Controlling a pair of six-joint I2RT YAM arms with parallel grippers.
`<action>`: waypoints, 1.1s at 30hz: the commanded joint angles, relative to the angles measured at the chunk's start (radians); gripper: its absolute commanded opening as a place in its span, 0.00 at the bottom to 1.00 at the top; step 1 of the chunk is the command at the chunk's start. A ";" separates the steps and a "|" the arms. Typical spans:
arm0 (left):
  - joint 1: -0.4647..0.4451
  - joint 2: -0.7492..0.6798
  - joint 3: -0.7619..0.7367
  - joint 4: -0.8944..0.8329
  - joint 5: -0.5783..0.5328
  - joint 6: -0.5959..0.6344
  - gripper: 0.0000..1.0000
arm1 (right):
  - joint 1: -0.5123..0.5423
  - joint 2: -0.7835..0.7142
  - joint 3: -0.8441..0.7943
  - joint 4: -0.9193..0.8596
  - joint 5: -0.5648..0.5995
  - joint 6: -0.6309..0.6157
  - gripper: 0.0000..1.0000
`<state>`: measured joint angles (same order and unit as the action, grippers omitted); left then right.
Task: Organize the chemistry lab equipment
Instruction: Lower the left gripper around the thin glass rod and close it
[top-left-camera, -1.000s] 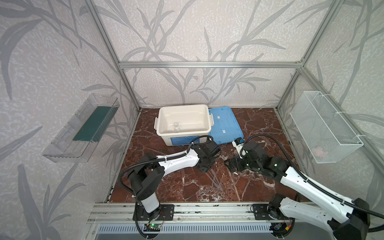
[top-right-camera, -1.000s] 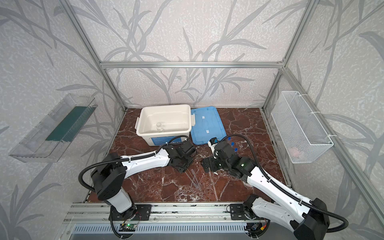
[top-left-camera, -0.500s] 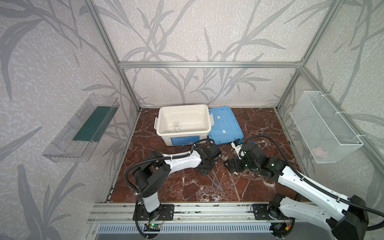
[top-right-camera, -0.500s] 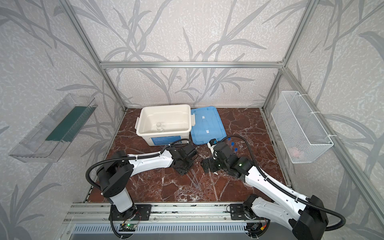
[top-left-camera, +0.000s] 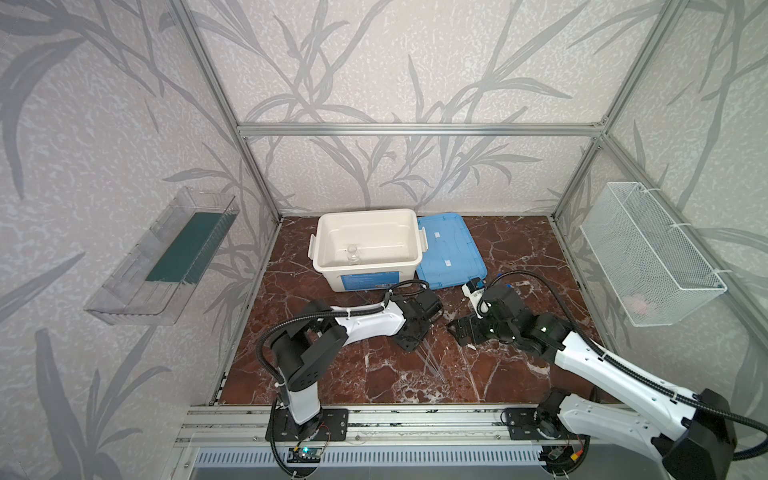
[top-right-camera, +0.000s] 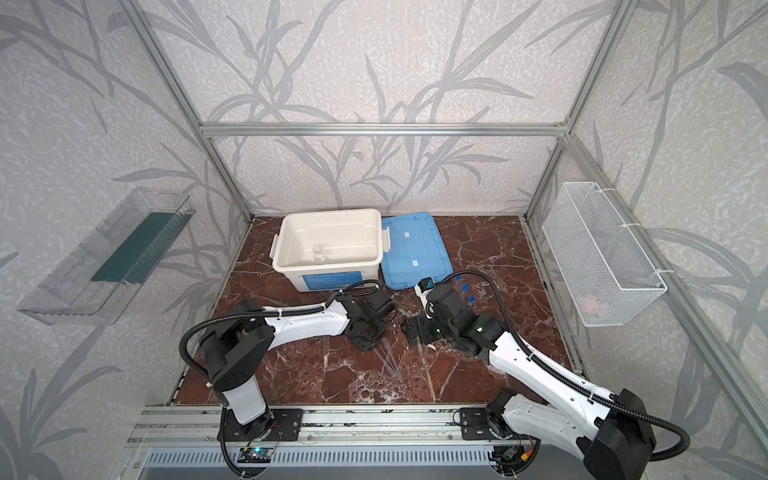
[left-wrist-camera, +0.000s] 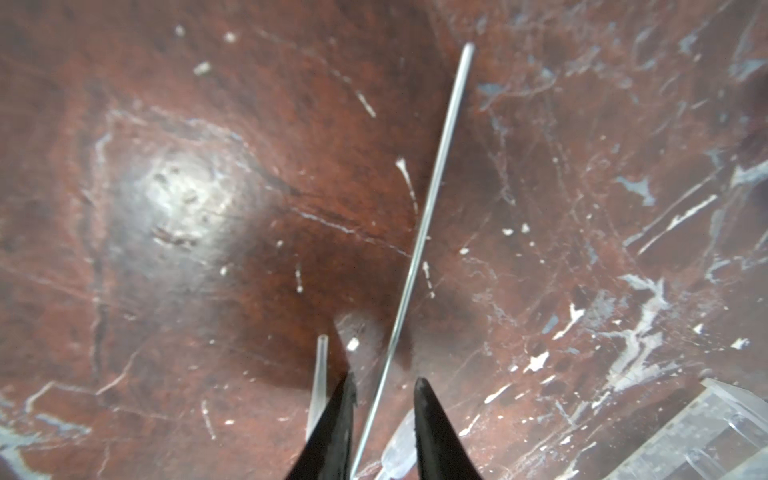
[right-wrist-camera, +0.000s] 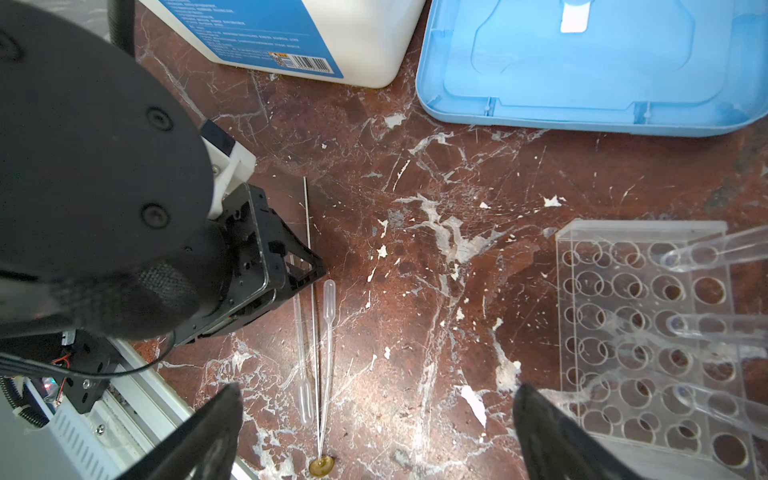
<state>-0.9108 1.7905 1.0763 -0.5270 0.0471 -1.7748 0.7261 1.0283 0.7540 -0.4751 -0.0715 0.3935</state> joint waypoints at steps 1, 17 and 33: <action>-0.005 0.036 0.000 -0.028 0.005 -0.043 0.24 | -0.004 -0.005 -0.010 0.007 0.009 0.000 0.99; 0.006 0.104 0.058 -0.081 0.054 -0.011 0.06 | -0.008 0.006 -0.014 0.020 0.022 -0.005 0.99; 0.009 0.042 0.166 -0.219 -0.054 0.106 0.00 | -0.011 0.001 -0.008 0.029 0.028 0.005 0.99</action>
<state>-0.9012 1.8515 1.1923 -0.6662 0.0608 -1.6875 0.7197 1.0290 0.7467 -0.4664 -0.0601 0.3943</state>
